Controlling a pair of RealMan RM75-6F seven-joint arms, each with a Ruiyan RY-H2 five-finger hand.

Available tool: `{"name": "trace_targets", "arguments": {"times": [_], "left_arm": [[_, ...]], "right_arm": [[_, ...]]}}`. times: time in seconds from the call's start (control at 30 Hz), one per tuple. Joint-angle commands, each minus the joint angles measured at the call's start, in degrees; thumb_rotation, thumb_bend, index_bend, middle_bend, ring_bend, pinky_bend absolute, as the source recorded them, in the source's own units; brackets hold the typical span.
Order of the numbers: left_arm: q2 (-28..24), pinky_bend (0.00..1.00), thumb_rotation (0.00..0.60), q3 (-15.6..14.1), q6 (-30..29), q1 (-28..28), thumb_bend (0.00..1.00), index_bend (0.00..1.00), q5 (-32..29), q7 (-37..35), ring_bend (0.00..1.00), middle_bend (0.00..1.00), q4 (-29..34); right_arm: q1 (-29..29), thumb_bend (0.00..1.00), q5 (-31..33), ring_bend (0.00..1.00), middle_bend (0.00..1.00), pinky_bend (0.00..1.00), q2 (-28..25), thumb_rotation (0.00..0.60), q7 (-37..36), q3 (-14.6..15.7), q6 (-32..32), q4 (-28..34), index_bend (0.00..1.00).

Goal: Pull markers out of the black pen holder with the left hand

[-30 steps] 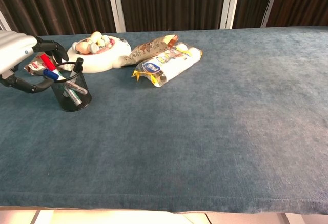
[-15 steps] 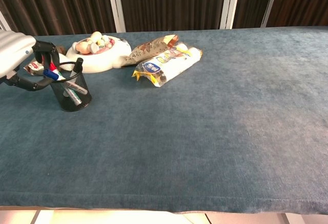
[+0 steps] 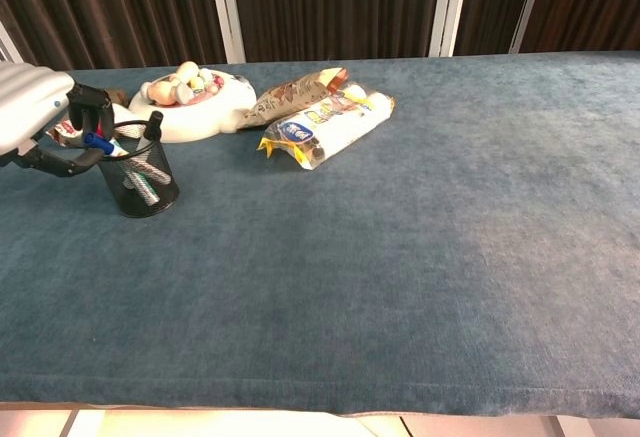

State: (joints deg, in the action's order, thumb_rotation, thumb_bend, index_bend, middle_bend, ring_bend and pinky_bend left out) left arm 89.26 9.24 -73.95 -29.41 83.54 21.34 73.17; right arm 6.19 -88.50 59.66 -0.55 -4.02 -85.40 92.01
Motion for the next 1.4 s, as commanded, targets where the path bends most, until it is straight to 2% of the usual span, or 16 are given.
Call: {"name": "trace_targets", "arguments": {"times": [0.03,0.1,0.37,0.7,0.87,1.07,1.2,1.4], "left_arm": [[-0.2,0.31,0.6,-0.2,0.2,-0.1,0.46,0.57,0.0,-0.1,0.47,0.59,-0.1],[-0.4,0.31,0.6,-0.3,0.5,-0.3,0.51,0.58,-0.1,-0.2,0.49,0.61,0.1],[-2.2,0.31,0.6,-0.8,0.4,-0.4,0.59,0.63,0.7,-0.5,0.51,0.67,2.2],[-11.4,0.26,0.6,-0.8,-4.1,0.9,0.58,0.63,4.8,1.0,0.51,0.67,16.8],[-13.1,0.26,0.6,0.0,-4.4,-0.2,0.58,0.63,7.3,-1.0,0.51,0.68,21.2],[-8.5,0.26,0.6,3.4,0.8,-5.7,0.59,0.63,5.2,-0.7,0.51,0.68,18.3],[-2.2,0.26,0.6,6.0,4.7,-10.6,0.59,0.64,2.6,0.3,0.51,0.69,11.4],[6.5,0.26,0.6,7.4,7.1,-15.4,0.61,0.64,0.0,4.4,0.51,0.69,0.4]], "right_arm": [[0.0,0.09,0.0,0.0,0.01,0.0,0.0,0.6,-0.1,0.0,0.0,0.0,0.0],[0.0,0.09,0.0,0.0,0.01,0.0,0.0,0.6,-0.2,0.0,0.0,0.0,0.0],[-0.1,0.09,0.0,0.0,0.01,0.0,0.0,0.6,-0.3,0.0,-0.1,-0.1,0.0],[0.0,0.09,-0.2,0.0,0.01,0.0,-0.1,0.6,-0.1,0.0,-0.1,0.4,0.0],[0.2,0.09,-0.2,0.0,0.01,0.0,-0.1,0.6,0.1,-0.1,0.2,0.5,0.0],[0.6,0.09,-0.4,0.0,0.01,0.0,-0.1,0.6,0.6,-0.1,0.6,1.0,0.0],[0.9,0.09,-0.4,0.0,0.01,0.0,-0.2,0.6,0.9,-0.1,1.0,1.2,0.0],[0.6,0.09,0.0,0.0,0.01,0.0,-0.3,0.6,0.8,0.0,0.9,1.1,0.0]]}}
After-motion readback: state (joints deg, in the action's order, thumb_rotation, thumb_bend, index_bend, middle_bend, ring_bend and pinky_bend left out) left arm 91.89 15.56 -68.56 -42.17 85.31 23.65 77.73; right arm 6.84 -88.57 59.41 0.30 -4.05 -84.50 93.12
